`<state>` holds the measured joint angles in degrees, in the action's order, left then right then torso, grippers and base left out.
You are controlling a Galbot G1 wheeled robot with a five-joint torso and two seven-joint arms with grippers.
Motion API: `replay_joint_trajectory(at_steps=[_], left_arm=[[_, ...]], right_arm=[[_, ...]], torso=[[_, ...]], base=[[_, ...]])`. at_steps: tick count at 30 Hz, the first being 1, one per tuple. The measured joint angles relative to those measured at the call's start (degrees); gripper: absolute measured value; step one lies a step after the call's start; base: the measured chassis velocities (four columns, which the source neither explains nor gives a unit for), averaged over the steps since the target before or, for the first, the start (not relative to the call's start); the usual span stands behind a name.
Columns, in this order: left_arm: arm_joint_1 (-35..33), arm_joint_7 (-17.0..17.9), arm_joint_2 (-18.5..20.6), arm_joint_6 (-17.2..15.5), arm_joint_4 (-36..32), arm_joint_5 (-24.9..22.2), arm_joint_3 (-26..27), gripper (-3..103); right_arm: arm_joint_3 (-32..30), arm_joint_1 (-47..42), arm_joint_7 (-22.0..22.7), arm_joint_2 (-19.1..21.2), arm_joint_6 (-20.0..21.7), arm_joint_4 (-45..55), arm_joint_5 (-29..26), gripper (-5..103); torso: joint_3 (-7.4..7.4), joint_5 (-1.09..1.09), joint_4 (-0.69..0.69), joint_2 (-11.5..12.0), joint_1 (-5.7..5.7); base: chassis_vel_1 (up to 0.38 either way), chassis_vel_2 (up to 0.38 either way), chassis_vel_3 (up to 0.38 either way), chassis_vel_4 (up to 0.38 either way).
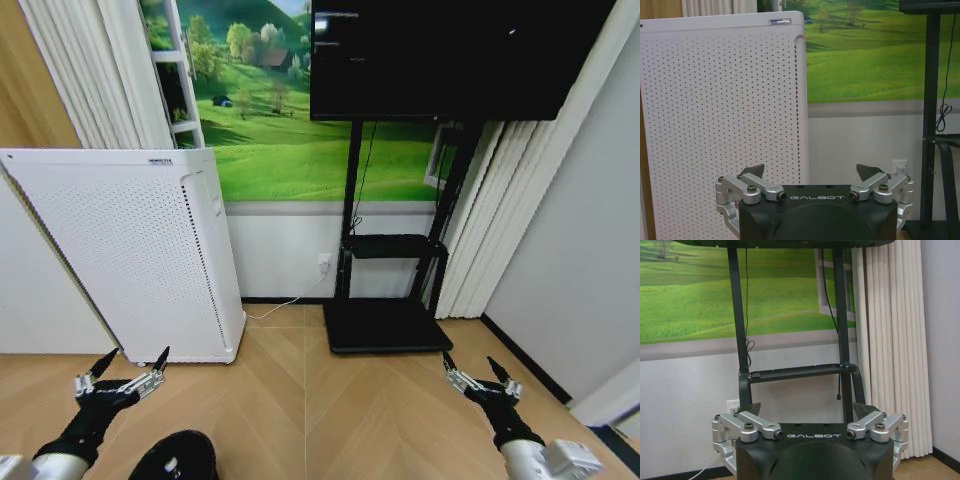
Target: Pick up the trash bin and place the garbage on the floor into it.
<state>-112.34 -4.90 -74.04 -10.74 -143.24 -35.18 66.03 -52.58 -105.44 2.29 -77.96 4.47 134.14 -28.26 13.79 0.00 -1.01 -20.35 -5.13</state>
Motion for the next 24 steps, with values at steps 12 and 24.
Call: replay_joint_trajectory(at_steps=[12,24], left_arm=[[0.00,0.00,0.00,0.00,0.00,0.00,0.00,100],[0.00,0.00,0.00,0.00,0.00,0.00,0.00,100]], right_arm=[[0.00,0.00,0.00,0.00,0.00,0.00,0.00,100],[0.00,0.00,0.00,0.00,0.00,0.00,0.00,100]], torso=[[1.85,0.00,0.00,-2.81,-0.98],[3.69,0.00,0.00,-5.73,-2.05]], base=[[0.000,0.000,0.000,0.000],[0.000,0.000,0.000,0.000]])
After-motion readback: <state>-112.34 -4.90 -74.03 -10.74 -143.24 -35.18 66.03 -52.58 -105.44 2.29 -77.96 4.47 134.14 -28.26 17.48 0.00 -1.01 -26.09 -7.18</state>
